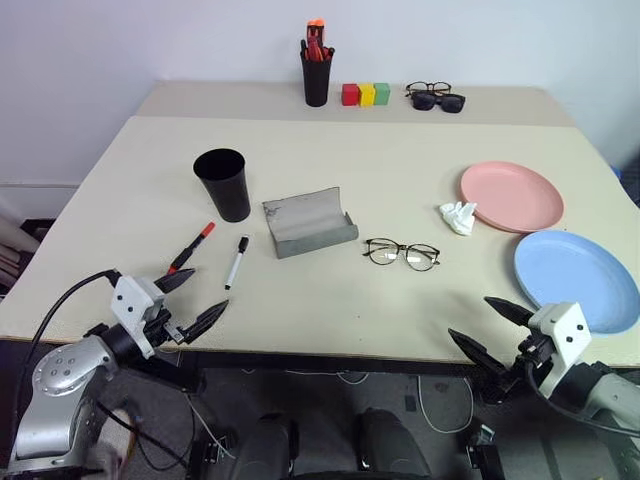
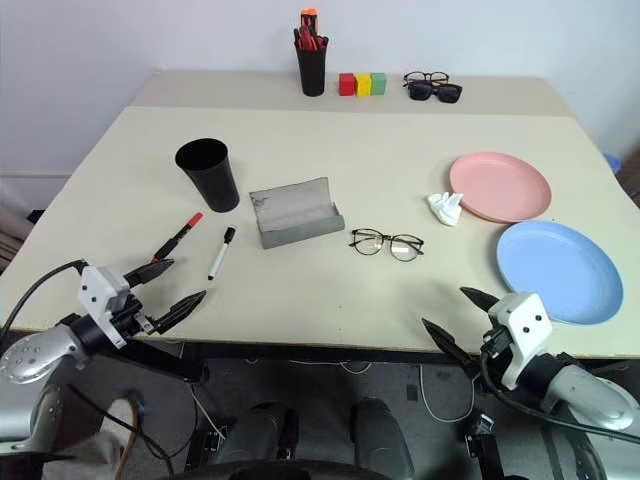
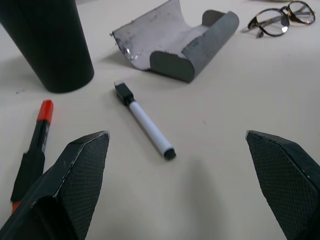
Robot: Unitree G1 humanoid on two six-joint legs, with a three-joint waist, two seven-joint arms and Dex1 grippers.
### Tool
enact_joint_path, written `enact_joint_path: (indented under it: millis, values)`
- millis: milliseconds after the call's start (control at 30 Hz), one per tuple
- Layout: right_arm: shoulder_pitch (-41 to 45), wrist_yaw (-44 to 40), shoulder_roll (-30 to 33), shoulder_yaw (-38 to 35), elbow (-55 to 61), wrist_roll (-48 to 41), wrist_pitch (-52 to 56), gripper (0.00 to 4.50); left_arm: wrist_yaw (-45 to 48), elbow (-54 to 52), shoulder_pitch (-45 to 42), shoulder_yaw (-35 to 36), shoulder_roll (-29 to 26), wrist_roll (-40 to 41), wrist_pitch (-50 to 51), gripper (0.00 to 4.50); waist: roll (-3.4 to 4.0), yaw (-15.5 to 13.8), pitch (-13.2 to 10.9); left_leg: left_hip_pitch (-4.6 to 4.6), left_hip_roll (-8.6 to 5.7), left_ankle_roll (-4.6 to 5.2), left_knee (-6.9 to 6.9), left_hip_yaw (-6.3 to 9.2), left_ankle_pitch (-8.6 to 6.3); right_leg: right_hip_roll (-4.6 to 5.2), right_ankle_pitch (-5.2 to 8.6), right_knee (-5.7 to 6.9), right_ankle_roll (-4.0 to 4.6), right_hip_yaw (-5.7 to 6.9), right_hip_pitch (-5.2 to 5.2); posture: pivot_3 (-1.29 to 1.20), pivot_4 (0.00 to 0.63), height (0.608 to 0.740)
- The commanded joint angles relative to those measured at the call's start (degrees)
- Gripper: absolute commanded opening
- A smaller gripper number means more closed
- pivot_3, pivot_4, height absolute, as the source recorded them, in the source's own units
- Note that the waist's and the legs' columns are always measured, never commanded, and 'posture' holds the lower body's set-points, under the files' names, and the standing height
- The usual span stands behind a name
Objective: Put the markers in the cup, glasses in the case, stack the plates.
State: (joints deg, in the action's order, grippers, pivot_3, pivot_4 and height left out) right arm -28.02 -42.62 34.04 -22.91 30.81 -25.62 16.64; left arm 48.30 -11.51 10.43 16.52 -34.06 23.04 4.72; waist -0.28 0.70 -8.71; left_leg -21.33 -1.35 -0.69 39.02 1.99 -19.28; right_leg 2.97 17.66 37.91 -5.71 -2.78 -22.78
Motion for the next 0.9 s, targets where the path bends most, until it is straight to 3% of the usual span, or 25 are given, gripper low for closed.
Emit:
enact_joint_path:
  millis: [33, 900]
  values:
    - [1.2, 1.6, -0.8, -0.9, 2.3, -0.8, -0.6, 4.46, -0.3, -1.5, -1.3, 0.2, -1.3, 0.2, 0.6, 4.50, 0.00, 0.1, 0.0, 0.00, 0.00, 0.00, 0.00, 0.00, 0.00, 0.00, 0.00, 0.00, 0.00, 0.00, 0.00, 0.00, 0.150, 0.740]
    - [4.6, 3.0, -2.5, 3.0, 2.1, 0.1, -4.0, 4.46, -4.6, -9.6, -5.5, -3.3, -1.8, 1.2, 9.4, 4.50, 0.01, -0.1, 0.0, -0.01, -0.01, 0.00, 0.00, 0.00, 0.00, -0.01, 0.00, 0.01, 0.00, 0.01, -0.01, 0.00, 0.150, 0.740]
